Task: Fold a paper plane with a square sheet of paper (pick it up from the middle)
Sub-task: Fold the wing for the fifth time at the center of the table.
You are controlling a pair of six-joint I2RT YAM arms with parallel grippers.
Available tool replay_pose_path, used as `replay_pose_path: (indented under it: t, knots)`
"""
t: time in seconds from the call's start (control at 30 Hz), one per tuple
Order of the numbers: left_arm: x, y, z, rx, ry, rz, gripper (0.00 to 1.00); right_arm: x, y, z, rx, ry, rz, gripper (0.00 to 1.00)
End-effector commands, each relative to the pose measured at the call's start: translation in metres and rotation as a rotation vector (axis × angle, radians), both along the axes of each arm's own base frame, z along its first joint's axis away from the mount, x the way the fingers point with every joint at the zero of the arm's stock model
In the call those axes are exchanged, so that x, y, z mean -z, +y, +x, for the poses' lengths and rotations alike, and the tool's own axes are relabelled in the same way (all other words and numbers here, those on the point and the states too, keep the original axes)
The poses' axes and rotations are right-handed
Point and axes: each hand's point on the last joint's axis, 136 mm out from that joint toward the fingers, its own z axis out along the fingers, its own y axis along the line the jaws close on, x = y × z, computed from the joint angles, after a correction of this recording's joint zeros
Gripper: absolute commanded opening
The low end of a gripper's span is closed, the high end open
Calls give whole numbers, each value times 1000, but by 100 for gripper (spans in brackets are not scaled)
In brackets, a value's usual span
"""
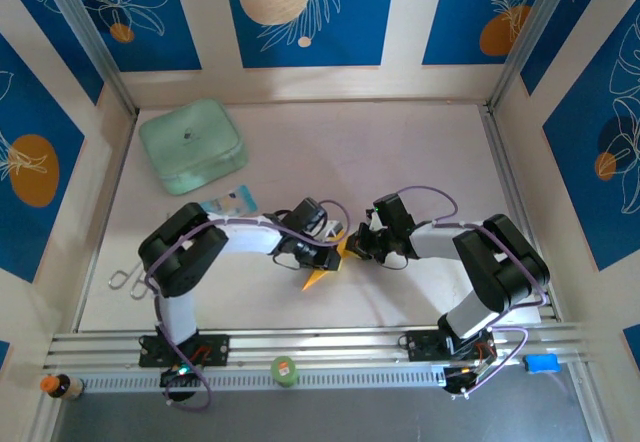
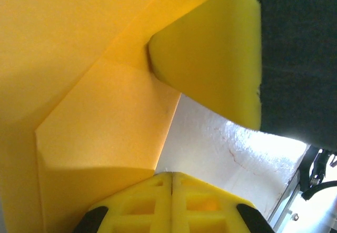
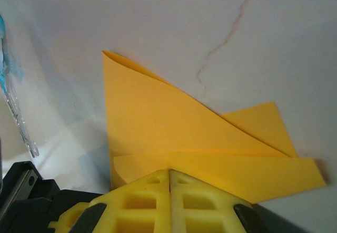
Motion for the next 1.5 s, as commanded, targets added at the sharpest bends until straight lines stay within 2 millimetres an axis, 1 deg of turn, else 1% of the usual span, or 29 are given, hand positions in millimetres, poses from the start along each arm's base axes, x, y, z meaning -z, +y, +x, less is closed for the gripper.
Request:
replay_pose_path:
  t: [0.0, 0.23, 0.3, 0.5, 0.57, 0.63, 0.67, 0.77, 0.9, 0.97, 1.03, 1.17, 1.23, 1.37, 1.47]
  knots:
    - [16, 26, -19, -13, 45, 88, 4, 28, -19, -16, 32, 101, -98, 2]
    - [13, 44, -30, -9, 40, 128, 6, 27, -22, -16, 38, 100, -99, 2]
    - [13, 53, -33, -6, 36, 160, 6, 27, -23, -16, 40, 101, -100, 2]
    - [26, 86, -50, -37, 47, 238, 5, 26, -23, -16, 40, 95, -97, 2]
    - [30, 90, -57, -57, 70, 226, 5, 25, -22, -16, 40, 92, -94, 2]
    - [28, 91, -60, -75, 78, 198, 5, 24, -22, -16, 39, 90, -92, 2]
    - [24, 90, -61, -76, 73, 178, 5, 24, -22, -16, 39, 91, -91, 2]
    - [1, 80, -52, -74, 18, 118, 5, 23, -22, -15, 38, 88, -90, 2]
    - [-35, 56, -32, -53, -69, 25, 6, 22, -21, -14, 38, 87, -85, 2]
    - [-45, 42, -23, -38, -87, -14, 6, 22, -21, -14, 38, 86, -85, 2]
    - [-46, 30, -17, -23, -79, -33, 6, 23, -21, -14, 39, 85, -84, 2]
    - [-37, 13, -5, -10, -69, -32, 6, 23, -20, -14, 42, 87, -77, 2]
    - [-37, 4, 0, -2, -64, -48, 7, 22, -19, -14, 39, 85, -71, 2]
    - [-33, -10, 11, 0, -68, -55, 7, 20, -18, -14, 33, 86, -68, 2]
    - [-29, -15, 15, 8, -59, -48, 8, 19, -18, -14, 36, 85, -66, 2]
